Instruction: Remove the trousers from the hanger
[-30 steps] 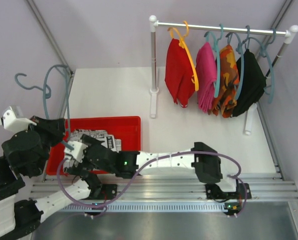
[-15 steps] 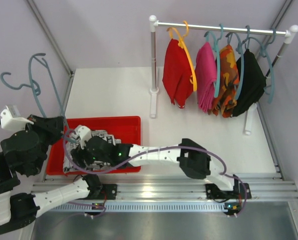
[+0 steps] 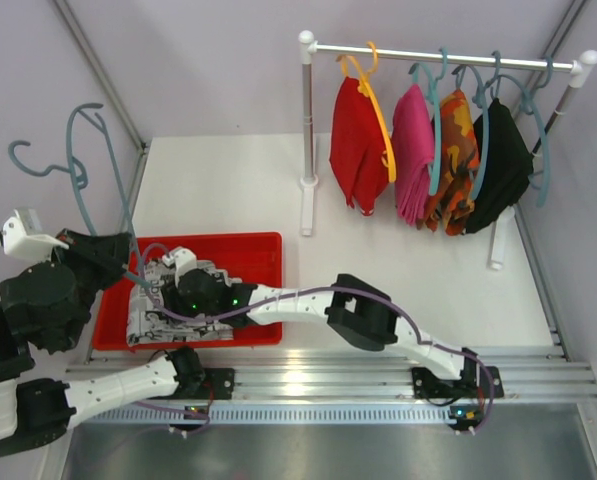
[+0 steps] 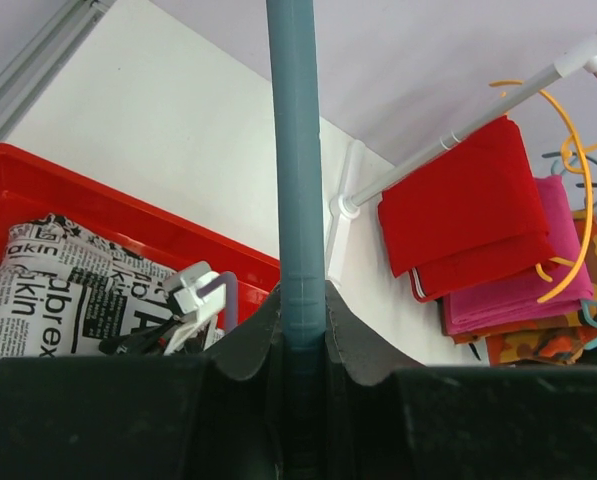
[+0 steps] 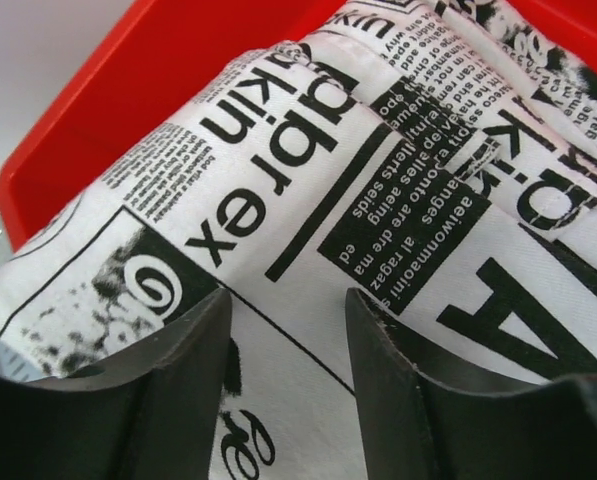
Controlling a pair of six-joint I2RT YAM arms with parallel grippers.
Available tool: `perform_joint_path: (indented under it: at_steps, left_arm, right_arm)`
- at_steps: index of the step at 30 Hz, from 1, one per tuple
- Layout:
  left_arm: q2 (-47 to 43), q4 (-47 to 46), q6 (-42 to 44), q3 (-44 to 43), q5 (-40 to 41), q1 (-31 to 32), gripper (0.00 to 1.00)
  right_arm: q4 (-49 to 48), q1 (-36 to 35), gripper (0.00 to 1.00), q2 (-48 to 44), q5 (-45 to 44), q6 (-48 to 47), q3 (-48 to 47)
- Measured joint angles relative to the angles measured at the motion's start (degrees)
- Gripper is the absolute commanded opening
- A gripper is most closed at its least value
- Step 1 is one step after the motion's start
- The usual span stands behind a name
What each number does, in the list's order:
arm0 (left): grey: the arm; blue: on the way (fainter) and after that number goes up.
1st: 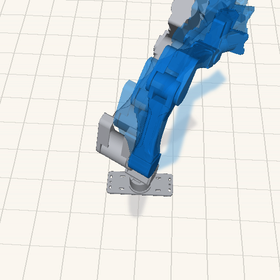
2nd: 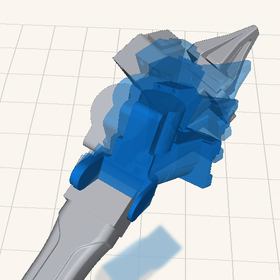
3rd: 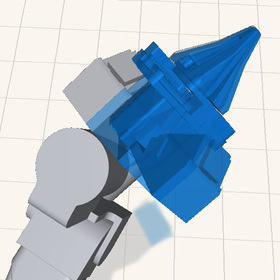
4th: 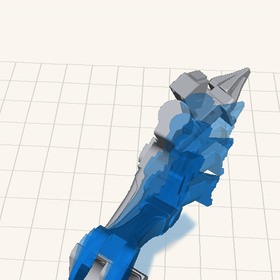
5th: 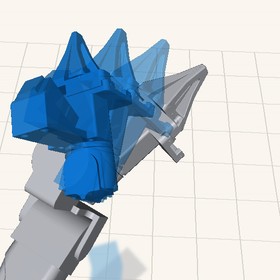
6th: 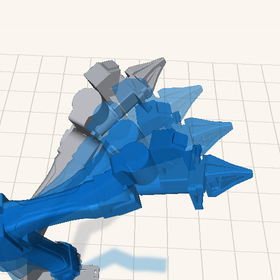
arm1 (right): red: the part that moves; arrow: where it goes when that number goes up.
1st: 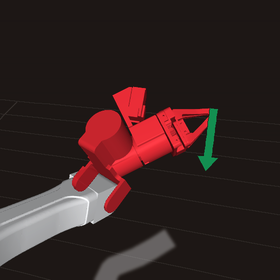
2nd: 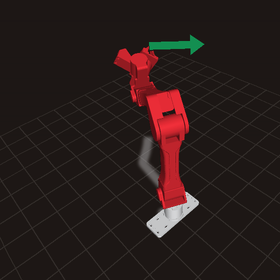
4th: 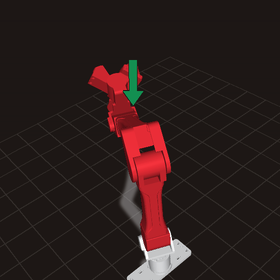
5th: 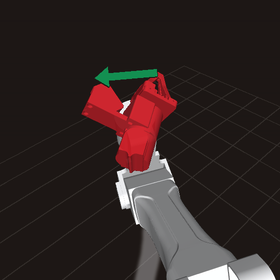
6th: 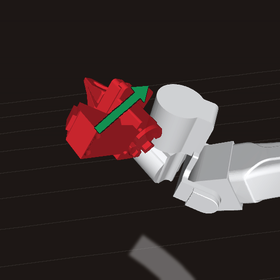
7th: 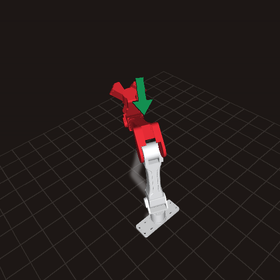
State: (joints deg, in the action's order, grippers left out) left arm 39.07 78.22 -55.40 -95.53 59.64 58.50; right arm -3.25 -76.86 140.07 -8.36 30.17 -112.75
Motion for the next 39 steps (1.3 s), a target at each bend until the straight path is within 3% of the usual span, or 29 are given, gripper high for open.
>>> perform_joint_path:
  at_steps: [9, 21, 29, 33, 39]
  left_arm:
    - [-0.7, 0.0, -0.7, -0.3, 1.0, 2.8, 0.0]
    - [0.3, 0.0, 0.1, -2.1, 1.7, 2.8, 0.0]
    - [0.7, 0.0, 2.5, -2.2, 0.6, 3.1, 0.0]
    - [1.4, 0.0, 5.5, -2.2, -1.3, 3.1, 0.0]
    - [4.6, -0.1, 11.6, -2.2, -3.9, 3.1, 0.0]
  right_arm:
    - [5.1, 0.2, 0.36, 4.5, -6.6, 1.5, -6.9]
    - [10.1, 2.2, 0.36, 5.0, -17.7, 4.0, -10.4]
    - [10.4, 4.4, 0.36, 5.3, -19.0, 3.3, -11.1]
    - [8.7, 5.1, 0.42, 2.9, -19.0, 2.1, -6.4]
    - [8.6, 5.8, 0.48, -9.4, -18.0, -1.2, 4.5]
